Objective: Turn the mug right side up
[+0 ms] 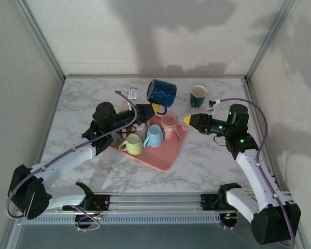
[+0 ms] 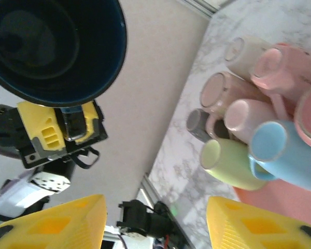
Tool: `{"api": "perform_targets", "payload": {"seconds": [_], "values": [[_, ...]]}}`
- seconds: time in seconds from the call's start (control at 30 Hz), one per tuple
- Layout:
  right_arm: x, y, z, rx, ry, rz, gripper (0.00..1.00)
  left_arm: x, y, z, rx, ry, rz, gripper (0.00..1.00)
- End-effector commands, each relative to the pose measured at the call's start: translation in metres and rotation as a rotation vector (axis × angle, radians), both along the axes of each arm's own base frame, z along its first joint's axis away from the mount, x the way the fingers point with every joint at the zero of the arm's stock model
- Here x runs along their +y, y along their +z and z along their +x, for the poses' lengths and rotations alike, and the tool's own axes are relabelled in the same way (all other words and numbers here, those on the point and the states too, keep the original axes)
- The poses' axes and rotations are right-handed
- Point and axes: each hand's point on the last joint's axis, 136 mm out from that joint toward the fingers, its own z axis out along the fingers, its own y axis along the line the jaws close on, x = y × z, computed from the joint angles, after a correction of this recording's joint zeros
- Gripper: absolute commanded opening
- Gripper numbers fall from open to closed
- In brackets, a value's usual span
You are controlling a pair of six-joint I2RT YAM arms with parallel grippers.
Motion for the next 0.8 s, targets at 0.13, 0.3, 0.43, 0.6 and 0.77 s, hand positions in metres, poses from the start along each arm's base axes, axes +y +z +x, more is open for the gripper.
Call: {"api": "perform_targets", "payload": {"seconds": [0.13,0.3,0.43,0.6,0.77], "values": [[0.039,0.046,0.001,-0.156,0.080,0.119,0.53,0.009,0.056,-0.005,-0.121,-0.016,-0.192,0.00],[0.055,0.066,0.006,-0.209,0.087,0.180,0.52,0.009,0.063,-0.004,-0.128,-0.013,-0.219,0.00],[0.065,0.080,0.010,-0.233,0.087,0.223,0.53,0.008,0.062,-0.001,-0.120,-0.014,-0.224,0.00],[0.070,0.092,0.012,-0.259,0.072,0.266,0.55,0.008,0.062,0.001,-0.117,-0.015,-0.238,0.00],[0.075,0.101,0.020,-0.253,0.055,0.318,0.52,0.008,0.064,0.001,-0.116,-0.026,-0.256,0.00]]}}
